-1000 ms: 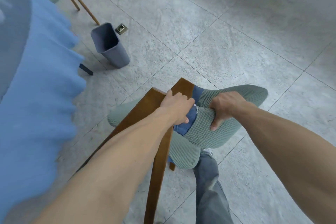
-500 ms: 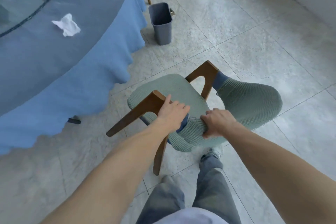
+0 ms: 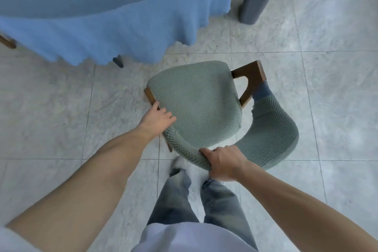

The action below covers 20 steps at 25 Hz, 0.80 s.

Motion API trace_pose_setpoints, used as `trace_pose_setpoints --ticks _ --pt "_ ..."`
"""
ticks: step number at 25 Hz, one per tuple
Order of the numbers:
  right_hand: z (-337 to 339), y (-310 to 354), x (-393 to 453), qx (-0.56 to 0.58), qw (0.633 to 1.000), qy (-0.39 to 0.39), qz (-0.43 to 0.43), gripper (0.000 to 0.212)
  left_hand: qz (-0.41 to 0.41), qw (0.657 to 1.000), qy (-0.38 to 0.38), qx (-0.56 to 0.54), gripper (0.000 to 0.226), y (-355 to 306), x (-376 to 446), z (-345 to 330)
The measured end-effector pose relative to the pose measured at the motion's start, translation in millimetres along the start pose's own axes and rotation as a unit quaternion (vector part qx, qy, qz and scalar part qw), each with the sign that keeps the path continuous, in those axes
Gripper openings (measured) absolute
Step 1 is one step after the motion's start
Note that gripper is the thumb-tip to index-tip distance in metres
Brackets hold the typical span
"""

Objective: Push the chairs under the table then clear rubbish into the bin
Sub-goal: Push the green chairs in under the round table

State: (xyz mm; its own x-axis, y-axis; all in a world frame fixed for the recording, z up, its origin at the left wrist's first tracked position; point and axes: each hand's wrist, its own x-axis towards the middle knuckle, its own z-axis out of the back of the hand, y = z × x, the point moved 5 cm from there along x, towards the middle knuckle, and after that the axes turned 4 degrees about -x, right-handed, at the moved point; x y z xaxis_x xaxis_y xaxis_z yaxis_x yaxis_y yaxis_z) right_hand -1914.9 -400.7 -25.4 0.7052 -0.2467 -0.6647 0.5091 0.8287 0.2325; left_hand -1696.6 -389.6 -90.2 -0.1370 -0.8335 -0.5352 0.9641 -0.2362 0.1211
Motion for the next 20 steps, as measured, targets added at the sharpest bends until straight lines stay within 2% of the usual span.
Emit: trace_pose_setpoints --ticks 2,5,7,9,12,14,15,17,19,20 --pt "-4.8 34.4 12.8 -0.023 0.999 -0.024 0.011 0.034 0.017 0.999 -0.015 0.036 0.028 15.3 -22.5 -23.8" --pt "-19.6 85.9 41.9 -0.046 0.998 -0.025 0.04 0.036 0.067 0.996 0.061 0.005 0.038 33.3 -62.0 -54.4" --pt "-30.1 112.1 60.3 -0.066 0.997 -0.02 0.043 0.042 0.024 0.994 0.096 -0.055 0.057 21.8 -83.6 -59.8" --pt "-36.3 134.1 74.4 -0.092 0.994 -0.022 0.051 0.048 -0.016 0.987 0.096 -0.127 0.067 2.1 -100.2 -62.3" --pt "-39.9 147.7 85.0 -0.091 0.994 -0.025 0.061 0.041 0.024 0.965 0.12 -0.233 0.06 -17.5 -114.3 -77.3" --pt "-33.0 143.0 88.5 -0.054 0.997 -0.023 0.055 0.035 0.069 0.95 0.107 -0.286 0.058 -27.1 -121.8 -85.7" --pt "-30.8 136.9 88.1 -0.031 0.998 -0.013 0.058 0.04 0.081 0.946 0.09 -0.302 0.06 -33.8 -124.5 -86.6" --pt "-27.7 114.2 81.1 0.007 0.996 0.033 0.079 0.063 0.082 0.938 0.059 -0.332 0.065 -52.4 -126.7 -81.1" --pt "-26.3 81.5 64.0 -0.009 0.99 0.087 0.113 0.084 0.083 0.928 0.05 -0.359 0.067 -73.8 -126.3 -70.8" --pt "-27.5 60.9 53.2 -0.037 0.986 0.1 0.128 0.086 0.093 0.925 0.051 -0.365 0.067 -81.7 -125.7 -67.6"
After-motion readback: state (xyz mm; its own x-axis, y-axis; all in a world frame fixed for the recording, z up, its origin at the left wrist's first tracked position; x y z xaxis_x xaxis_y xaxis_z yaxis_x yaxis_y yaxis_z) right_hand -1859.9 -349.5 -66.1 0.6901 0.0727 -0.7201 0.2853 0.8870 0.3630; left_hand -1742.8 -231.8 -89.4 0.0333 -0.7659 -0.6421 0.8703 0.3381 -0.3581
